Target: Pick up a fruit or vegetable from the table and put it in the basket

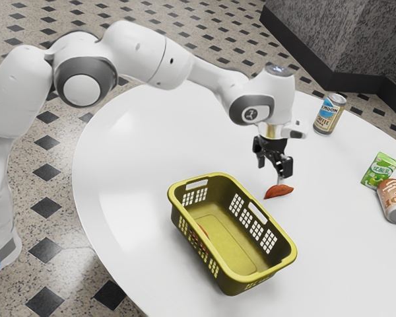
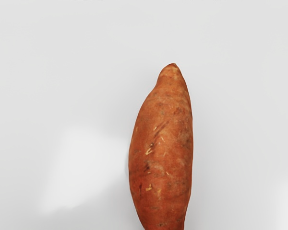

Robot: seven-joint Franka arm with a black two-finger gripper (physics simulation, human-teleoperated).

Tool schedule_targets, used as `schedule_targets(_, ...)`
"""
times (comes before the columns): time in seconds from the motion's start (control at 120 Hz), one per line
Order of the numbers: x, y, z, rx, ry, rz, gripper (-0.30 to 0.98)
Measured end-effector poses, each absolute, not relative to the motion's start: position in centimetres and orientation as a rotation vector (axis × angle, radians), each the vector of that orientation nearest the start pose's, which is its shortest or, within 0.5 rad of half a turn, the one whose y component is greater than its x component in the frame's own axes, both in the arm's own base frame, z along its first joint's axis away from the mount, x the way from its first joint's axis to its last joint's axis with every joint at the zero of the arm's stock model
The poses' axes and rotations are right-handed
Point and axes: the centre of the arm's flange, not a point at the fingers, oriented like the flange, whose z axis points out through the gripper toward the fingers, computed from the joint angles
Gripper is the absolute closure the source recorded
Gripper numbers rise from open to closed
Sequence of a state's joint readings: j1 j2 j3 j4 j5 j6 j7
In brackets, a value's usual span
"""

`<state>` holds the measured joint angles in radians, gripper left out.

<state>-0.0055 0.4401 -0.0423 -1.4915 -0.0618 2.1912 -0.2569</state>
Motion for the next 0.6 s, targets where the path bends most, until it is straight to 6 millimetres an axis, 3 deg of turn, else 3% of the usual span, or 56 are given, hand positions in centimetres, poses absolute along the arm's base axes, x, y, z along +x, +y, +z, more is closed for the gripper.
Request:
schedule_targets(0.383,72.0,-3.4,41.9,-3.204,-0.487,-0.429,0.04)
schedule_targets(0.6,72.1,-3.4,41.7,-3.203,-0.515,-0.444,0.05)
